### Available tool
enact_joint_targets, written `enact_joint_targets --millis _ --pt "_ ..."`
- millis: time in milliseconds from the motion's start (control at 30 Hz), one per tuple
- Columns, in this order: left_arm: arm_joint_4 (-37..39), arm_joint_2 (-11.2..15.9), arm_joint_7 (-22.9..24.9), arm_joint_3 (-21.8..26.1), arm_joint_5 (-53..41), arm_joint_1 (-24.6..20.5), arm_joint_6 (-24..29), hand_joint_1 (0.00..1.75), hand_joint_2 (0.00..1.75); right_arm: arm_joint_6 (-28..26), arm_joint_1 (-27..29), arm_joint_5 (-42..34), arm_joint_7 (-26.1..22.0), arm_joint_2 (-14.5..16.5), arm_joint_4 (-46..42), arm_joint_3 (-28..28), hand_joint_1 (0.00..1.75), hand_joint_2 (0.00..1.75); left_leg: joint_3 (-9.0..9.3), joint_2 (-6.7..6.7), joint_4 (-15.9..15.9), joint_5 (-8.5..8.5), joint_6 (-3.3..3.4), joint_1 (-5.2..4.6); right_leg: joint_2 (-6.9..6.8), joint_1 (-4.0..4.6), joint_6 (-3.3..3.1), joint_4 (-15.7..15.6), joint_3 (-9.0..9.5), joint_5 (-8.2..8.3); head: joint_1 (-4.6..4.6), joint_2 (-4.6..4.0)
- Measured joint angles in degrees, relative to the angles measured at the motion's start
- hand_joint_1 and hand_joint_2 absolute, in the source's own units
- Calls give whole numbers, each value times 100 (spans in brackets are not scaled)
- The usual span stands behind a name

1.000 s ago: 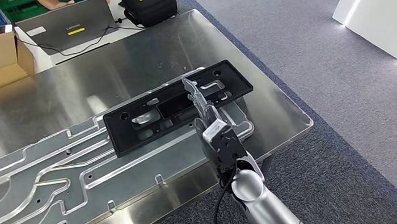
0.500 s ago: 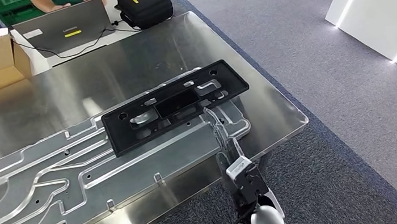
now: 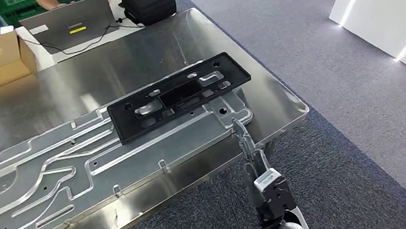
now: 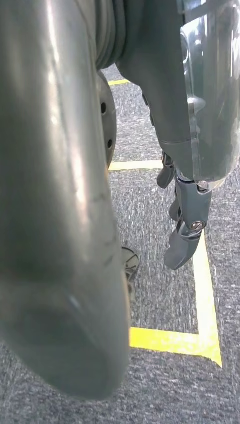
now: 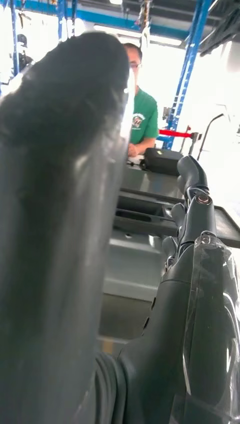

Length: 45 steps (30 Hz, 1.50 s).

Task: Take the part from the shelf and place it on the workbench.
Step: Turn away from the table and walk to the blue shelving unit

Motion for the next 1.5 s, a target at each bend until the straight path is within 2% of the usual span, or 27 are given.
enact_joint_targets --millis 67,133,200,267,300,367,433,500,567,633,700,733,767,800,867,933,967,1033,1067,1133,1200,1233,1267,1333,1367,1433,1500 --pt "0 13 -1 1 -8 7 1 0 0 25 58 45 35 4 -45 -84 0 0 -70 -17 69 -93 -68 15 -8 -18 -77 -29 -87 107 8 1" --pt "0 28 2 1 -22 15 1 0 0 45 109 71 65 17 -98 -148 0 0 -235 -34 504 -598 -124 38 -17 -35 -147 -42 -229 240 -4 1" --pt "0 39 4 1 -45 15 1 0 0 59 163 80 79 26 -133 -203 0 0 -392 -37 1223 -1128 -161 52 -16 -31 -166 -37 -386 364 -12 1" --pt "0 50 5 1 -61 8 1 0 0 80 215 87 83 31 -147 -255 0 0 -337 -37 1622 -1168 -176 61 -19 -30 -152 -25 -547 481 -11 0" --pt "0 57 5 1 -63 6 2 0 0 93 235 88 84 33 -156 -277 0 0 -171 -37 1542 -1027 -176 65 -18 -32 -139 -15 -629 538 -11 0" --pt "0 73 5 1 -66 -6 2 0 0 114 261 89 85 40 -194 -306 0 0 440 -48 838 -810 -156 66 -10 -32 -101 19 -769 636 -12 1" --pt "0 83 4 1 -67 -25 2 0 0 129 273 89 86 54 -244 -326 0 0 986 -71 47 -866 -103 47 -7 -24 -39 49 -843 723 -8 1" --pt "0 86 3 0 -68 -34 2 0 0 143 284 89 90 68 -275 -341 0 0 1103 -81 -219 -916 -35 18 -11 -27 34 40 -863 817 -7 1" --pt "0 86 6 -1 -68 -31 4 0 0 163 311 89 97 76 -293 -358 0 0 1021 -54 -230 -809 54 32 -8 -41 100 84 -905 786 -8 0" --pt "0 87 8 0 -68 -30 7 0 0 197 342 91 100 80 -312 -384 0 0 901 -19 -251 -672 147 46 -5 -54 141 445 -1040 367 6 0" --pt "0 92 7 0 -71 -28 8 0 0 230 367 93 99 81 -322 -408 0 0 745 -1 -239 -545 189 20 -7 -62 166 1138 -1219 -186 18 0" --pt "0 94 7 0 -75 -27 8 0 0 239 382 93 99 81 -324 -418 0 0 658 4 -228 -482 192 8 -7 -63 177 1446 -1262 -311 19 0" --pt "0 96 5 -1 -79 -27 8 0 0 244 396 93 99 81 -324 -426 0 0 563 9 -209 -421 189 -3 -7 -62 180 1618 -1235 -299 18 0" --pt "0 97 4 -1 -81 -28 7 0 0 248 408 93 98 81 -327 -434 0 0 462 11 -183 -364 182 -12 -8 -60 173 1599 -1114 -177 18 0" --pt "0 99 -3 -1 -85 -29 4 0 0 254 419 93 93 82 -348 -440 0 0 278 10 -114 -267 157 -22 -9 -52 125 1025 -594 71 18 0" --pt "0 100 -11 -2 -85 -28 1 0 0 260 425 93 81 85 -395 -442 0 0 163 6 -58 -183 112 -35 -11 -19 66 249 -56 35 14 0" --pt "0 100 -14 -3 -85 -27 0 0 0 262 431 93 74 86 -416 -444 0 0 137 4 -50 -137 81 -32 -10 4 40 20 78 -18 22 0" --pt "0 101 -19 -3 -86 -21 -1 0 0 263 456 91 71 90 -440 -452 0 0 107 -3 -63 -50 12 -20 -13 21 -23 -85 65 31 39 1" --pt "0 102 -21 -3 -87 -17 -2 0 0 264 467 91 70 93 -444 -457 0 0 71 -13 -38 -82 -23 -11 -18 13 -62 -105 22 92 51 0" --pt "0 104 -24 -3 -96 -4 -7 0 0 265 482 89 69 106 -457 -460 0 0 -70 -34 257 -465 -89 3 -32 -16 -145 -133 -117 240 41 1" --pt "0 104 -25 -4 -105 1 -13 0 0 265 493 87 68 117 -469 -462 0 0 -250 -41 945 -1058 -140 30 -34 -15 -181 -127 -298 384 26 1" --pt "0 104 -24 -6 -109 1 -14 0 0 265 500 87 68 119 -472 -464 0 0 -299 -41 1291 -1218 -160 44 -35 -13 -178 -119 -396 457 23 0" --pt "0 104 -24 -7 -112 -1 -14 0 0 265 504 87 68 119 -473 -465 0 0 -286 -42 1529 -1229 -176 56 -36 -14 -168 -106 -502 530 23 0" --pt "0 109 -23 -10 -117 -3 -14 0 0 265 509 85 68 120 -473 -473 0 0 -6 -41 1461 -925 -196 81 -36 -22 -136 -69 -713 664 22 1" --pt "0 112 -23 -12 -118 -8 -14 0 0 265 510 84 68 120 -476 -479 0 0 278 -44 1153 -791 -200 93 -33 -27 -113 -41 -805 726 21 1" --pt "-1 117 -21 -15 -119 -27 -12 0 0 270 512 80 67 125 -500 -489 0 0 937 -55 282 -841 -174 86 -28 -24 -49 21 -936 829 23 1" --pt "-1 117 -20 -16 -117 -42 -7 0 0 286 514 78 65 132 -526 -493 0 0 1246 -64 -219 -995 -105 55 -35 -24 26 36 -979 935 27 0"
